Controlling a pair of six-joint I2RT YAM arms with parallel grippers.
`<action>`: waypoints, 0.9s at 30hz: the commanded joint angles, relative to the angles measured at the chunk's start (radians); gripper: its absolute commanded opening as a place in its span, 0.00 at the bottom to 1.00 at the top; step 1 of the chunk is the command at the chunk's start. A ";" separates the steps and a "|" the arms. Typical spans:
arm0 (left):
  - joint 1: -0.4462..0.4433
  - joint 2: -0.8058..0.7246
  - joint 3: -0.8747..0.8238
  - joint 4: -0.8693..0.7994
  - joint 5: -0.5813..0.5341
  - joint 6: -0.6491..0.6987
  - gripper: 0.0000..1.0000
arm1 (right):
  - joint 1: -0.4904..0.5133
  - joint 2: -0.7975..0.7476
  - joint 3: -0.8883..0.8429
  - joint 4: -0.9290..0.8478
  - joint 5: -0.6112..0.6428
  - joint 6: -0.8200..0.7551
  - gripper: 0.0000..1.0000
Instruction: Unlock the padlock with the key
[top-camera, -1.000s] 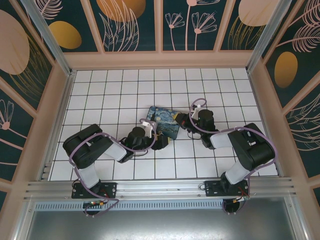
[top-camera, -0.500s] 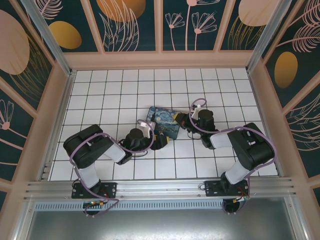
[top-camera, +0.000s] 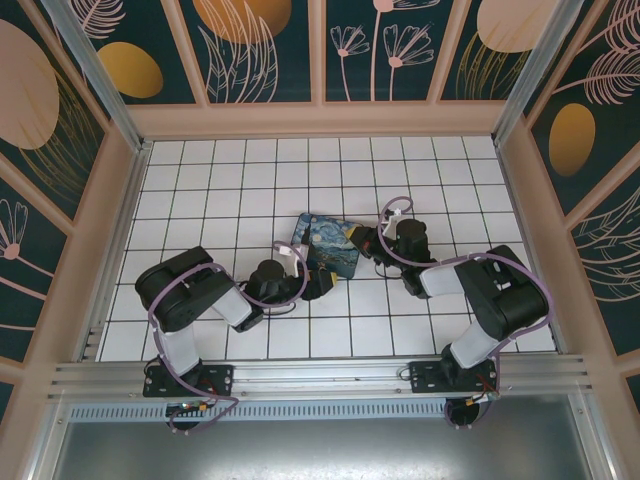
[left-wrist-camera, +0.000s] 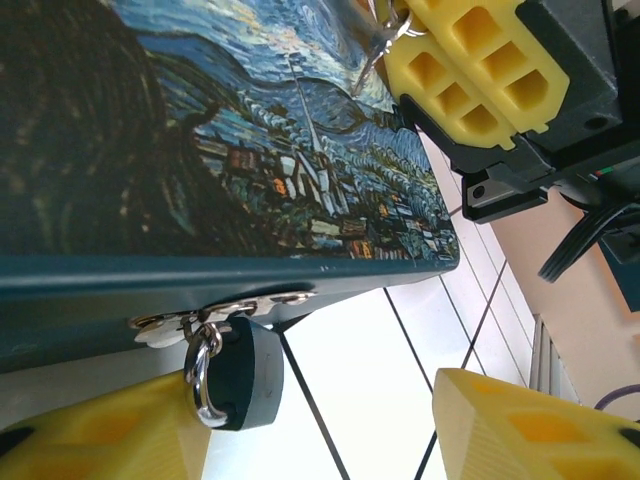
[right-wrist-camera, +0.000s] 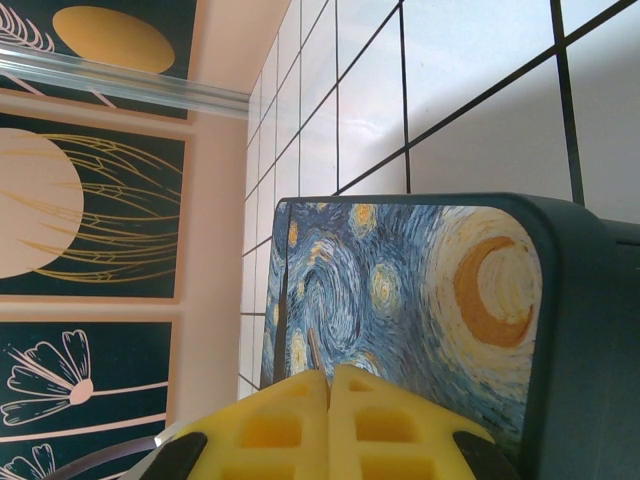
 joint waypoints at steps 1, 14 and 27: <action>-0.002 0.014 -0.009 0.097 0.011 -0.020 0.65 | 0.002 0.025 0.003 0.016 0.005 0.010 0.00; -0.003 0.114 0.004 0.142 -0.025 -0.073 0.72 | 0.003 0.027 0.003 0.018 0.005 0.013 0.00; -0.002 0.123 0.001 0.153 -0.064 -0.092 0.44 | 0.003 0.031 0.003 0.015 0.006 0.013 0.00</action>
